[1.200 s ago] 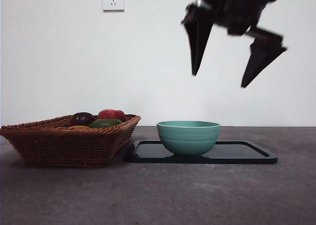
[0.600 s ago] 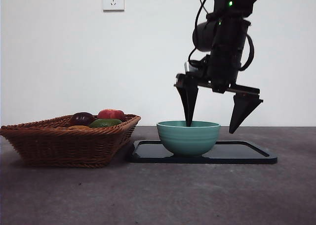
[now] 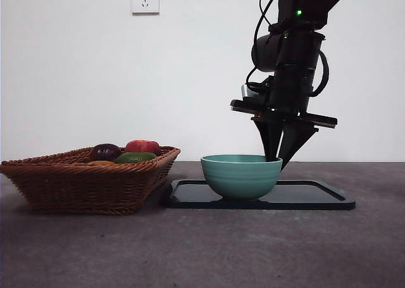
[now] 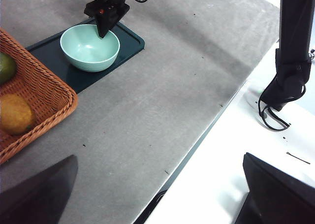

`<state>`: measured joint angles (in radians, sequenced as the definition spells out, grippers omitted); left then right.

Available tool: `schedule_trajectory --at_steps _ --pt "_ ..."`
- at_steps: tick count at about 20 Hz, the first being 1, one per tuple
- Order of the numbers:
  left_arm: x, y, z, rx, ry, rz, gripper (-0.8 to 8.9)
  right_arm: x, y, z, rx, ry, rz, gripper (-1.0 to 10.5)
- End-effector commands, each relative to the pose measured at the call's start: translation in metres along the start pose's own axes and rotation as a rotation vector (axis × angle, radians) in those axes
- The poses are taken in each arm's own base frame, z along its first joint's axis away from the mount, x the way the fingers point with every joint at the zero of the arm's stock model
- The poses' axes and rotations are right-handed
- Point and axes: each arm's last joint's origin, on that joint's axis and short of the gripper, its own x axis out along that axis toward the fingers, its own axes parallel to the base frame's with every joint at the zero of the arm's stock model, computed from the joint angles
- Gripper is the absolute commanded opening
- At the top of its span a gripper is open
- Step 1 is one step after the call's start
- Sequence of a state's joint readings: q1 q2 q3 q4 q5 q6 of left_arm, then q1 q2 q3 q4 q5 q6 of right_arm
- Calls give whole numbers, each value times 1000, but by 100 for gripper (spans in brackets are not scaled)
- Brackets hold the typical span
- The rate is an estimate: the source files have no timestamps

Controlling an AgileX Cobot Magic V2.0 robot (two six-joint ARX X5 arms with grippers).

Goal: Pick up the wifruite, put it on the bowl, pick up the plate, put it on desk

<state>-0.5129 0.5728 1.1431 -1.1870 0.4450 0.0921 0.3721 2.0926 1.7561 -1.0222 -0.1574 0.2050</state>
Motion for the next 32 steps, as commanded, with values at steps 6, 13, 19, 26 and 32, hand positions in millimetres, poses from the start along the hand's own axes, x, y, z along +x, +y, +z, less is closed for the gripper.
schedule_trajectory --at_steps 6,13,19,26,32 --pt "-2 -1 1 15 -7 -10 563 -30 0 3 -30 -27 1 11" --pt "-2 -1 1 14 -7 -10 563 -161 5 -84 -94 -105 -60 11" --pt "-2 -1 2 17 -11 -10 563 -156 2 -166 -118 -92 35 11" --pt "-2 -1 2 17 -11 -10 563 -89 17 -195 -20 -80 50 11" --pt "-2 -1 2 17 -12 -10 563 -49 28 -177 -22 -63 60 11"
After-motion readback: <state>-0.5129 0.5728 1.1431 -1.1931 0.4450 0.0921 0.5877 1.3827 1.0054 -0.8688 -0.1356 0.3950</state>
